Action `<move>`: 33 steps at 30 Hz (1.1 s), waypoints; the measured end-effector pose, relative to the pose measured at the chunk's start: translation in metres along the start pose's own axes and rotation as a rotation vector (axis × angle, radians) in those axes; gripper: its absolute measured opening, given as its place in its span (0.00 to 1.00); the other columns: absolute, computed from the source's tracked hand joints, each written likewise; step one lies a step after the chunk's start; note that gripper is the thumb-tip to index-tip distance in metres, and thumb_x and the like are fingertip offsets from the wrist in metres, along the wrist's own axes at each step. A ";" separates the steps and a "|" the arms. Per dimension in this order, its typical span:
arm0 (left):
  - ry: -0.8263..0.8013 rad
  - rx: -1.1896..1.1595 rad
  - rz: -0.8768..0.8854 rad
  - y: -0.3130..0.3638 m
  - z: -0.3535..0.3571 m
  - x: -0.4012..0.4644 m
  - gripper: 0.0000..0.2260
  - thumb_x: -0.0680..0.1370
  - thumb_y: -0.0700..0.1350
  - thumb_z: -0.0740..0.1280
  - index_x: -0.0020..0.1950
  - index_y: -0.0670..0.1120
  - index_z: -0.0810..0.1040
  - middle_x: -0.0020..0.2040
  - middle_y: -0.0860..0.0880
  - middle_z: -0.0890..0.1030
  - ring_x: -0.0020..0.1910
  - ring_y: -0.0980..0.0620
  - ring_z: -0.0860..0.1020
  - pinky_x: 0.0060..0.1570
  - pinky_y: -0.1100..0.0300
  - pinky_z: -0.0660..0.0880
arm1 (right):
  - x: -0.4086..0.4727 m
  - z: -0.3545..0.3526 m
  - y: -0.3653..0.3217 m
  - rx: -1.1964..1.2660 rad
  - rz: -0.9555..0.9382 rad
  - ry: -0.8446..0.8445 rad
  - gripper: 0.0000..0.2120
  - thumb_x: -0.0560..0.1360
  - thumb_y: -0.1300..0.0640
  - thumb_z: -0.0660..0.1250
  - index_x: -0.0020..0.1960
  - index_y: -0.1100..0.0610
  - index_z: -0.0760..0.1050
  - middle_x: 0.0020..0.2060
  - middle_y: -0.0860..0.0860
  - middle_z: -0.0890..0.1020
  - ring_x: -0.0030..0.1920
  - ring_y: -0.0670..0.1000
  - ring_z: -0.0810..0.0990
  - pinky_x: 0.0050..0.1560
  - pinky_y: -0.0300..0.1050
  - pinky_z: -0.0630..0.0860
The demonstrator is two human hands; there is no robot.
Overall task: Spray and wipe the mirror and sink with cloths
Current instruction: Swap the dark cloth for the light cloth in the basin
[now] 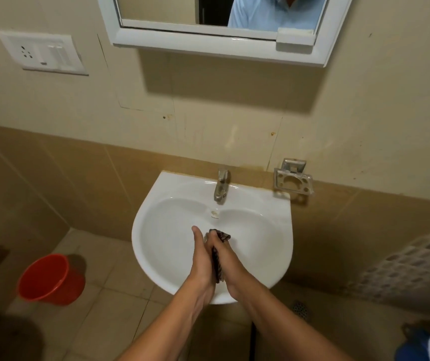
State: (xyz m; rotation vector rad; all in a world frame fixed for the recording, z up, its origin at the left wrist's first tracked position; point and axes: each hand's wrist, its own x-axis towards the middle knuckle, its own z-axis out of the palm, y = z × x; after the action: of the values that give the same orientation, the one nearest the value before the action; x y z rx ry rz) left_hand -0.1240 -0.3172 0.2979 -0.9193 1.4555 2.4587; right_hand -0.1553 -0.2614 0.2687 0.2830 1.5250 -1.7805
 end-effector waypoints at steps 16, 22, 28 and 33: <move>0.147 0.290 0.131 0.024 -0.061 0.003 0.10 0.81 0.45 0.64 0.54 0.40 0.80 0.48 0.40 0.82 0.46 0.46 0.81 0.43 0.55 0.79 | 0.000 -0.002 -0.003 0.051 -0.140 0.199 0.10 0.77 0.64 0.65 0.58 0.62 0.77 0.51 0.60 0.84 0.46 0.57 0.84 0.38 0.47 0.81; -0.093 0.493 0.149 0.044 -0.081 0.009 0.10 0.76 0.41 0.72 0.54 0.36 0.79 0.48 0.39 0.85 0.45 0.45 0.85 0.39 0.57 0.81 | 0.002 0.026 -0.020 0.025 -0.175 0.344 0.06 0.75 0.63 0.67 0.51 0.60 0.80 0.46 0.58 0.85 0.45 0.58 0.84 0.43 0.50 0.81; -0.193 0.533 0.149 0.069 -0.101 0.017 0.10 0.75 0.40 0.73 0.53 0.37 0.79 0.46 0.41 0.86 0.45 0.45 0.85 0.39 0.55 0.81 | -0.001 0.051 -0.028 0.030 -0.224 0.450 0.04 0.74 0.62 0.71 0.49 0.60 0.80 0.42 0.55 0.86 0.42 0.55 0.85 0.36 0.45 0.79; -0.247 0.480 0.092 0.084 -0.112 0.028 0.16 0.69 0.45 0.77 0.52 0.38 0.81 0.45 0.42 0.86 0.46 0.43 0.85 0.42 0.52 0.82 | 0.003 0.074 -0.030 0.078 -0.253 0.474 0.04 0.76 0.62 0.69 0.48 0.62 0.81 0.40 0.58 0.86 0.43 0.58 0.84 0.38 0.46 0.80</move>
State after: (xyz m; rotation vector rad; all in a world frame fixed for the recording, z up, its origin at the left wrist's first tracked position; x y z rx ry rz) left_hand -0.1330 -0.4594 0.3059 -0.4447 1.8969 2.0338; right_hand -0.1550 -0.3302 0.3091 0.6083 1.8876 -2.0757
